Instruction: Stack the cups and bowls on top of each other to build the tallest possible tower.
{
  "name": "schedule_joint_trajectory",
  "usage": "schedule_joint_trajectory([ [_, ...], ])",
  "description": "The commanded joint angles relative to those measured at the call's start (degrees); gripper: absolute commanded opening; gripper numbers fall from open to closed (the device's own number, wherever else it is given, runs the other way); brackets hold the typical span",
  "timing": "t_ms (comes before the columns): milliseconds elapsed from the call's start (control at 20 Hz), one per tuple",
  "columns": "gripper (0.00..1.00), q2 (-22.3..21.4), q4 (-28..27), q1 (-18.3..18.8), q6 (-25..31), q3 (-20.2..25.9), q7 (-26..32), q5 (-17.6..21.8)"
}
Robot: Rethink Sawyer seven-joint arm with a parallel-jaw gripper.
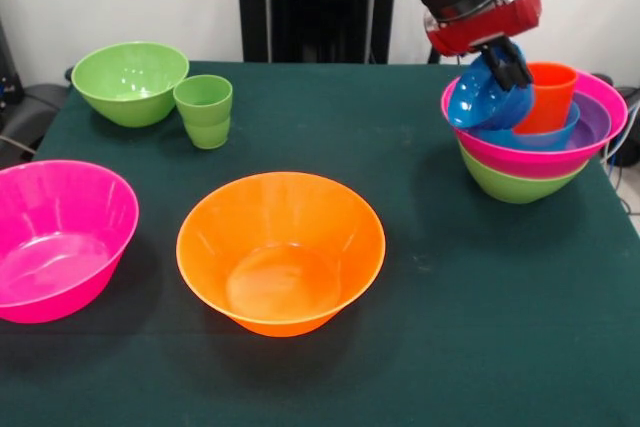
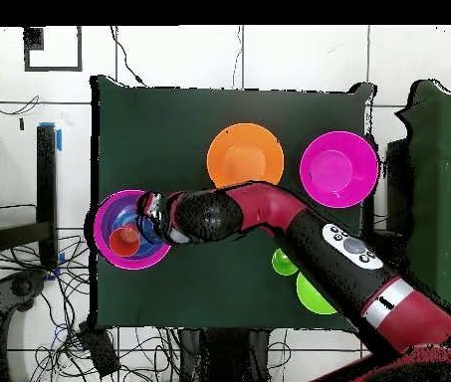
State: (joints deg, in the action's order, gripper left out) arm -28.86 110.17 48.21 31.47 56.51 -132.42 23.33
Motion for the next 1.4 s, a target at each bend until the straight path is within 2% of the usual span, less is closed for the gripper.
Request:
schedule_joint_trajectory([
  [50, 0.00, -12.49, 3.80, 0.70, 3.19, -2.00, -0.77, -0.93],
  [400, 0.00, -25.76, 8.83, 1.33, 5.83, -3.30, -4.08, -6.17],
  [700, 0.00, -33.27, 12.54, 0.26, 5.98, -6.23, -5.96, -9.84],
  [1050, 0.00, -35.66, 14.59, -5.84, 1.55, -13.45, -11.74, -10.32],
  [1400, 0.00, -35.34, 14.40, -16.46, -3.07, -24.75, -20.75, -9.54],
])
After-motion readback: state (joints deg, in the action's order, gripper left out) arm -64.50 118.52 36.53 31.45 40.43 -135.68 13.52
